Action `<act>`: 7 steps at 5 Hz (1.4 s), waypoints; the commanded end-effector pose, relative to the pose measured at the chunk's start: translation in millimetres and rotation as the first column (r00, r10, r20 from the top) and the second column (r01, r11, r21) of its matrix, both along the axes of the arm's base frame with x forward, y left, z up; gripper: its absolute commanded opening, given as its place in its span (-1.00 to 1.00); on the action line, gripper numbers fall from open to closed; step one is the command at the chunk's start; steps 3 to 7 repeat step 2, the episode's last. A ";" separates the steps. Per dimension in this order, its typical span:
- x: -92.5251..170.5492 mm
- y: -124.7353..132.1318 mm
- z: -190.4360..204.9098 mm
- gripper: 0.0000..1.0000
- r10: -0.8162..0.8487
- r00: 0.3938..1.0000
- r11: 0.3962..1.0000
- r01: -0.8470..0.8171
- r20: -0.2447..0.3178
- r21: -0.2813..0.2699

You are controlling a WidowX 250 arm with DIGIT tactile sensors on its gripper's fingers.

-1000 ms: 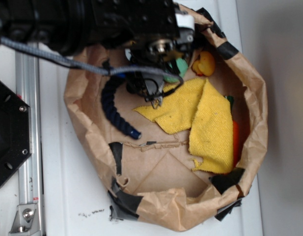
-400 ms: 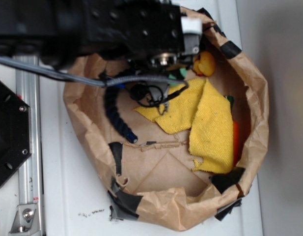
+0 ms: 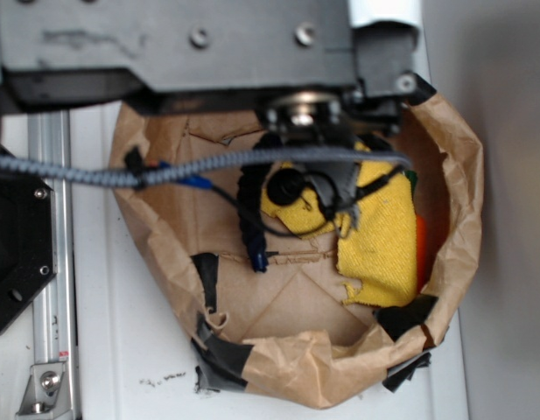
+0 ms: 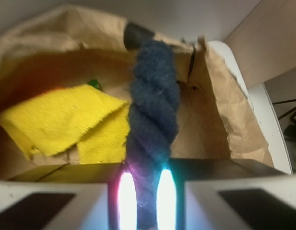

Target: Grab the blue rope.

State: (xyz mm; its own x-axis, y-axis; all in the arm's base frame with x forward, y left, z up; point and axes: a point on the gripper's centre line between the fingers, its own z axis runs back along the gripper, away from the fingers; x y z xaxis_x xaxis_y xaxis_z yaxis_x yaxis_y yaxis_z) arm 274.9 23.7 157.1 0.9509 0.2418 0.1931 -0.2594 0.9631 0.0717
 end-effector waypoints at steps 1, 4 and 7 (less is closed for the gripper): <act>3.4 -22.3 6.5 -1.00 -0.045 0.999 0.998 0.046 0.026 -0.034; -4.7 -35.1 10.6 -1.00 -0.059 0.998 0.994 0.062 0.035 -0.092; -4.7 -35.1 10.6 -1.00 -0.059 0.998 0.994 0.062 0.035 -0.092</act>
